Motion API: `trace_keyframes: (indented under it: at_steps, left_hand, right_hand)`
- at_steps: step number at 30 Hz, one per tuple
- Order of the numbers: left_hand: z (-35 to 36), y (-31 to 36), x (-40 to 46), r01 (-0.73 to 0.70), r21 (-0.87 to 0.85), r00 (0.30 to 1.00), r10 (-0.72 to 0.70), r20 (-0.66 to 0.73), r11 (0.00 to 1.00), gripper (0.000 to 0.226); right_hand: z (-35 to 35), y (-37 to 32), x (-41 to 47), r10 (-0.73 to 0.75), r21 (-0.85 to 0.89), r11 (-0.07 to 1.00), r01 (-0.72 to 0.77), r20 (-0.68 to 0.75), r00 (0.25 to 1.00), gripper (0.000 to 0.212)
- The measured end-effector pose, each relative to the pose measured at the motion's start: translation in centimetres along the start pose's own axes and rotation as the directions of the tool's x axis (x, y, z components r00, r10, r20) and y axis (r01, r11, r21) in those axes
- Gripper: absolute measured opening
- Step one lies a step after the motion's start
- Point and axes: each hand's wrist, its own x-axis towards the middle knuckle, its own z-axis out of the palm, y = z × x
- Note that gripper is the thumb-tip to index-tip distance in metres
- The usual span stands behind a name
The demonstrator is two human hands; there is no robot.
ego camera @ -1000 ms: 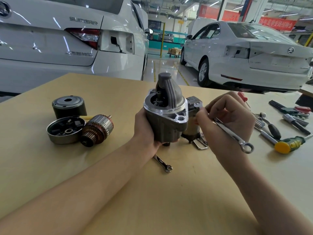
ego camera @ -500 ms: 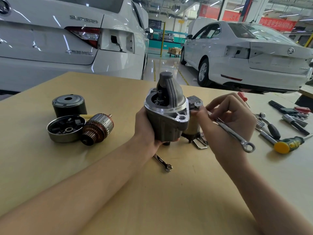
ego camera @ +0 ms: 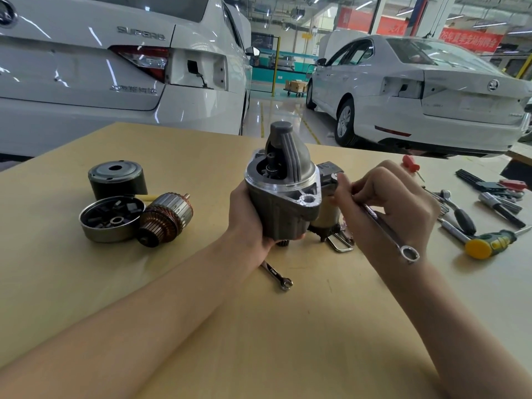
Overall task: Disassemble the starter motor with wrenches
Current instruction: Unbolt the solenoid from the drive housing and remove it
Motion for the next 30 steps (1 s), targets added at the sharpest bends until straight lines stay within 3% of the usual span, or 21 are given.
trace_keyframes:
  at_steps: [5,7,8,10,12,13,17,19,20,22,24,26,30]
  left_hand:
    - [0.1,0.0,0.0,0.003,-0.003,1.0,-0.003,-0.012,1.0,0.043]
    - [0.1,0.0,0.0,0.001,-0.018,1.0,-0.001,-0.001,1.0,0.047]
    - [0.1,0.0,0.0,0.001,-0.028,1.0,-0.001,0.002,1.0,0.048]
    - [0.2,0.0,0.0,0.011,-0.038,1.0,-0.011,-0.01,0.999,0.044]
    - [0.4,0.1,0.0,0.012,-0.029,1.0,-0.012,-0.014,1.0,0.04]
    - [0.4,0.2,0.1,0.008,-0.021,1.0,-0.008,-0.01,1.0,0.04]
    - [0.4,0.1,0.1,-0.007,-0.001,1.0,0.007,-0.006,1.0,0.041]
    - [0.3,0.1,0.2,-0.015,0.006,1.0,0.015,-0.003,1.0,0.041]
    - [0.3,0.1,0.2,-0.019,0.008,1.0,0.019,-0.002,1.0,0.041]
    - [0.3,0.1,0.2,-0.024,0.013,1.0,0.024,-0.001,1.0,0.041]
    - [0.2,0.1,0.2,-0.023,0.015,1.0,0.024,0.0,1.0,0.041]
    - [0.3,0.2,0.1,-0.026,0.011,1.0,0.026,-0.004,1.0,0.04]
    - [0.3,0.2,0.2,-0.037,0.021,0.999,0.037,-0.005,0.999,0.04]
  right_hand:
    - [0.2,-0.2,0.2,-0.042,0.038,0.998,0.041,0.02,0.999,0.033]
    - [0.2,-0.5,0.3,0.155,0.165,0.974,-0.157,0.024,0.988,0.032]
    - [0.2,-0.5,0.4,0.314,0.293,0.904,-0.311,0.039,0.949,0.032]
    - [-0.1,-0.5,1.0,0.589,0.555,0.606,-0.57,0.169,0.791,0.028]
    - [-0.4,0.0,1.6,0.712,0.675,0.286,-0.681,0.326,0.622,0.026]
    - [-0.4,0.2,1.8,0.741,0.698,0.173,-0.695,0.372,0.558,0.035]
    - [0.4,0.6,1.8,0.795,0.752,0.001,-0.659,0.399,0.456,0.064]
    - [0.9,0.8,1.8,0.818,0.74,0.021,-0.672,0.375,0.437,0.071]
    - [1.0,1.0,1.8,0.822,0.714,0.09,-0.694,0.34,0.456,0.069]
    - [1.2,1.3,1.9,0.811,0.626,0.29,-0.724,0.242,0.533,0.051]
    - [1.6,1.1,1.9,0.797,0.522,0.421,-0.742,0.176,0.577,0.029]
    - [1.9,1.0,1.9,0.812,0.461,0.427,-0.778,0.184,0.554,0.025]
    - [2.3,1.2,2.1,0.836,0.363,0.34,-0.868,0.306,0.456,0.038]
